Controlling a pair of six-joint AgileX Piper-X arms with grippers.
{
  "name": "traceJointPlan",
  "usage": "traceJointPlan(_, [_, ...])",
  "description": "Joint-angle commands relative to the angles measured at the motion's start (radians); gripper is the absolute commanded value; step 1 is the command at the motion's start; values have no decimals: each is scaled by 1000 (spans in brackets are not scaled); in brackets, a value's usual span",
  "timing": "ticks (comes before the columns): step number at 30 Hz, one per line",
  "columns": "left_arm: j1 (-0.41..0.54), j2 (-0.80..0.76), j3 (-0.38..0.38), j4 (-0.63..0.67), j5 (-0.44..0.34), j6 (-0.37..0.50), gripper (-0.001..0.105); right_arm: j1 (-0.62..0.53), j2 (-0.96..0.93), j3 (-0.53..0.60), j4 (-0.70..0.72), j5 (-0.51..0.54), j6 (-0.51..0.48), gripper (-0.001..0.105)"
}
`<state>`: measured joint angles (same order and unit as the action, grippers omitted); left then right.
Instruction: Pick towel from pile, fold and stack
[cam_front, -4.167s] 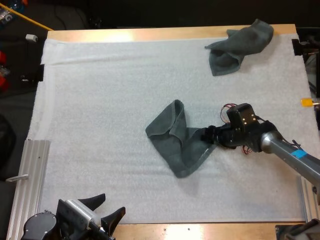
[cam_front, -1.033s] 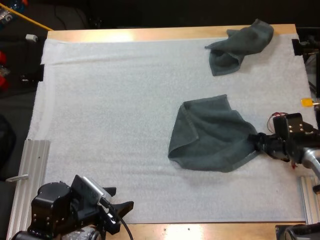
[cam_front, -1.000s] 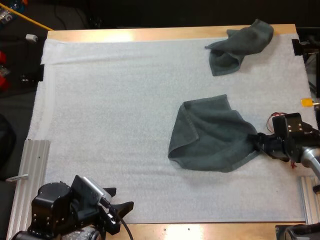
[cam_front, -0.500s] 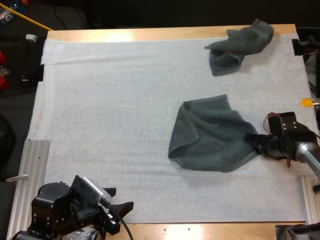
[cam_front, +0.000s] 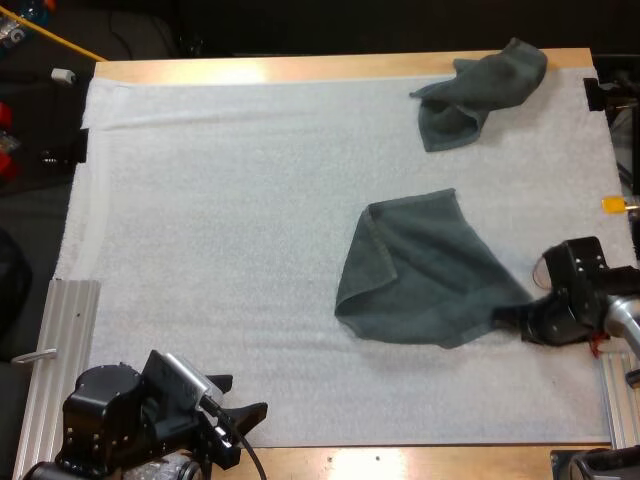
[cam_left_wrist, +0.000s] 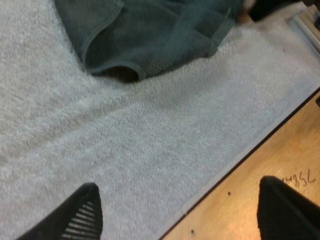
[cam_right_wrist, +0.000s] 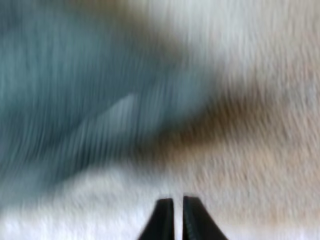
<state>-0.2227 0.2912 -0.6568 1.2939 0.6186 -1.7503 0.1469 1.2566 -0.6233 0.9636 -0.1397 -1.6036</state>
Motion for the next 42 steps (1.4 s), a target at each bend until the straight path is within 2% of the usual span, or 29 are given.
traceJointPlan(1, [-4,1,-8,-23,15,5,63,-1,-29,-1,77,-42,-46,0])
traceJointPlan(4, [-4,1,-8,-54,15,5,63,-1,-77,0,175,-104,-105,0])
traceJointPlan(6, [-4,1,-8,-70,15,5,63,-1,-103,0,192,-111,-111,0])
traceJointPlan(13, [-4,1,-8,-95,15,4,63,-1,-153,0,16,-71,20,1])
traceJointPlan(15, [-4,1,-8,-95,15,0,63,-1,-150,0,-38,-18,44,10])
traceJointPlan(17, [-4,1,-8,-92,15,-2,63,-1,-151,0,-112,27,68,31])
traceJointPlan(18, [-4,1,-8,-92,15,-3,63,-1,-151,0,-128,34,71,35])
traceJointPlan(20, [-4,1,-8,-87,15,-2,63,-1,-147,0,-178,81,82,54])
traceJointPlan(22, [-4,1,-8,-87,15,-2,63,-1,-132,0,-215,123,82,60])
traceJointPlan(31, [-4,1,-8,-87,15,-2,63,-4,44,0,-303,149,82,59])
traceJointPlan(34, [-4,1,-8,-85,15,-2,63,-4,96,0,-328,111,83,59])
traceJointPlan(38, [-4,1,-8,-84,15,-2,63,-4,147,0,-351,105,108,52])
traceJointPlan(42, [-4,1,-8,-83,15,-2,63,-4,175,0,-369,46,115,43])
